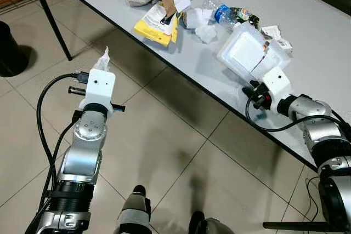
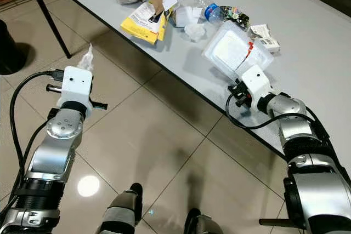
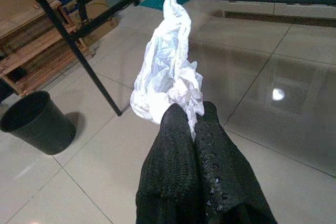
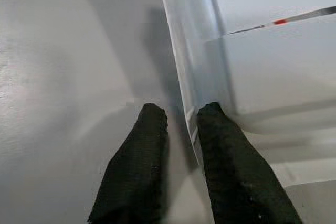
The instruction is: Picking trash to rubbish bin
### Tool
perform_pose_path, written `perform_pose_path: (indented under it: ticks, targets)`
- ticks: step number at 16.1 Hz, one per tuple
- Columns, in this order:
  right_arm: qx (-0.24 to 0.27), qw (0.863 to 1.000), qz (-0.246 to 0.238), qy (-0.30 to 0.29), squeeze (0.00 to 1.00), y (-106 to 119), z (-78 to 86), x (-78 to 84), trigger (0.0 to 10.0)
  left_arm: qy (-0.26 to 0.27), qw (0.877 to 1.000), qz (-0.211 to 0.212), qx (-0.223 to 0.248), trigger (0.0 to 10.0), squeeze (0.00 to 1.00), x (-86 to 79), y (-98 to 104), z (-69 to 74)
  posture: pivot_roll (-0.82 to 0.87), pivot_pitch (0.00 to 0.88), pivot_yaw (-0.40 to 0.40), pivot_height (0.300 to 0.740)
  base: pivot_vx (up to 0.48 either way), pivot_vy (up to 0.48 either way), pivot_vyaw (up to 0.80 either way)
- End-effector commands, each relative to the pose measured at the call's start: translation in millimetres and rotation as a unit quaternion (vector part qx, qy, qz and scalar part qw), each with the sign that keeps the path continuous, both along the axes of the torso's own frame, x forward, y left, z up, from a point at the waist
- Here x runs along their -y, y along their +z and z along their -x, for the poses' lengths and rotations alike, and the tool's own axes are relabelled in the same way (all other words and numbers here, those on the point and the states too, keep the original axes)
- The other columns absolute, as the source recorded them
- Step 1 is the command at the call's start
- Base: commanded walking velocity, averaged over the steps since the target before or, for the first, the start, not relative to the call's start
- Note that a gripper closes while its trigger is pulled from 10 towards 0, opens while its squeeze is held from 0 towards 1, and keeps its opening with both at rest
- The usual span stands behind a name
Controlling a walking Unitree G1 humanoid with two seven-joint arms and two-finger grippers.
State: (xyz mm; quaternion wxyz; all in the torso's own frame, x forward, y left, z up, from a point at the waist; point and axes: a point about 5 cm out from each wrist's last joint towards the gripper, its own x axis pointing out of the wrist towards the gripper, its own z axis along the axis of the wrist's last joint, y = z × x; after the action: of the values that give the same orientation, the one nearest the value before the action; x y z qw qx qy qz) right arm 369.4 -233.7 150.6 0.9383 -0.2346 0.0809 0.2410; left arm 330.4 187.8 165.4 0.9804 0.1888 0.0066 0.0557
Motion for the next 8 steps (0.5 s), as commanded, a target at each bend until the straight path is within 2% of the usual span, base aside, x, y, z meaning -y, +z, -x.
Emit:
perform_pose_path:
  ticks: [1,6,8]
  targets:
    - [-0.037,0.999,-0.006,-0.017,0.0,-21.5,9.0,4.6,0.0,-0.012,1.0,0.002,-0.003,0.0,0.0,7.4,-1.3,-2.1,0.42,0.246,-0.106,0.74,0.0,0.0,0.0]
    - [0.043,0.998,-0.03,-0.041,0.0,-2.5,8.8,4.5,0.0,-0.031,0.999,0.009,0.011,0.0,0.0,19.1,2.2,-8.9,0.37,0.213,-0.104,0.74,0.0,0.0,0.0]
    - [0.115,0.99,-0.056,-0.056,0.0,11.7,18.8,-4.3,0.0,-0.049,0.999,0.016,0.011,0.0,0.0,27.0,-0.5,-13.6,0.34,0.189,-0.1,0.74,0.0,0.0,0.0]
